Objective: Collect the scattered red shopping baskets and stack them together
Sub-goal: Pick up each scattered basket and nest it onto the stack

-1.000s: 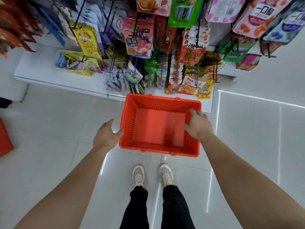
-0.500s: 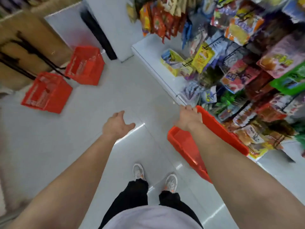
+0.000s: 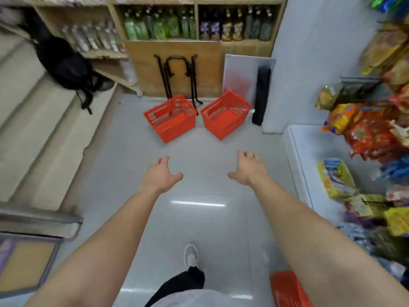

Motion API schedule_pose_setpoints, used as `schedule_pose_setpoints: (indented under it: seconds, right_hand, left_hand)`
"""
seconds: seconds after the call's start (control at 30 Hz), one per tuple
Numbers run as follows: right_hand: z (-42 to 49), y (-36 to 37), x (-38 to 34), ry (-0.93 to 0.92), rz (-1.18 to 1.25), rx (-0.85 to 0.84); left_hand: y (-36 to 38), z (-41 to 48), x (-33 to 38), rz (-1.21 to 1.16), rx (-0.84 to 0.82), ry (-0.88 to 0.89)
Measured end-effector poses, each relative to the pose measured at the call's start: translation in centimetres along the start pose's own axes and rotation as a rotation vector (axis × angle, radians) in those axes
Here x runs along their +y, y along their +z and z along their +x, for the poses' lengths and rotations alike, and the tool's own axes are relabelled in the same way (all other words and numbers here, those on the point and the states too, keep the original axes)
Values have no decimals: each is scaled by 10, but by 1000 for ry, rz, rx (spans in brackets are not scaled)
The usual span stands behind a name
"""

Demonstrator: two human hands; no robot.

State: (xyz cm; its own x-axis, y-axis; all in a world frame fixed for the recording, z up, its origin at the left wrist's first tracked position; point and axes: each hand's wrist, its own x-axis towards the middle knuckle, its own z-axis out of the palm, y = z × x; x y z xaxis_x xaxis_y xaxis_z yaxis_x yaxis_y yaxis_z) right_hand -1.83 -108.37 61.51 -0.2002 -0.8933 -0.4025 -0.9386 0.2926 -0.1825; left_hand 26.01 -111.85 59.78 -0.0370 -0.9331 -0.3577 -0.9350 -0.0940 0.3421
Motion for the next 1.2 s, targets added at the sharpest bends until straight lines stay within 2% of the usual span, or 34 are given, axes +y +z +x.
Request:
schedule_pose_setpoints:
  seconds: [0.33, 0.6, 0.93, 1.2]
  right_hand:
    - [176, -76, -171, -90, -8, 56]
    - [348, -101, -226, -81, -39, 0]
    - [574, -151, -297, -100, -60, -141]
    - [734, -149, -365, -102, -28, -191]
  left_hand:
    - [-130, 172, -91, -69, 68, -121]
    - [-169, 336, -104, -82, 68, -149]
    - [-227, 524, -107, -145, 40, -353]
    - [-230, 678, -151, -144, -40, -415]
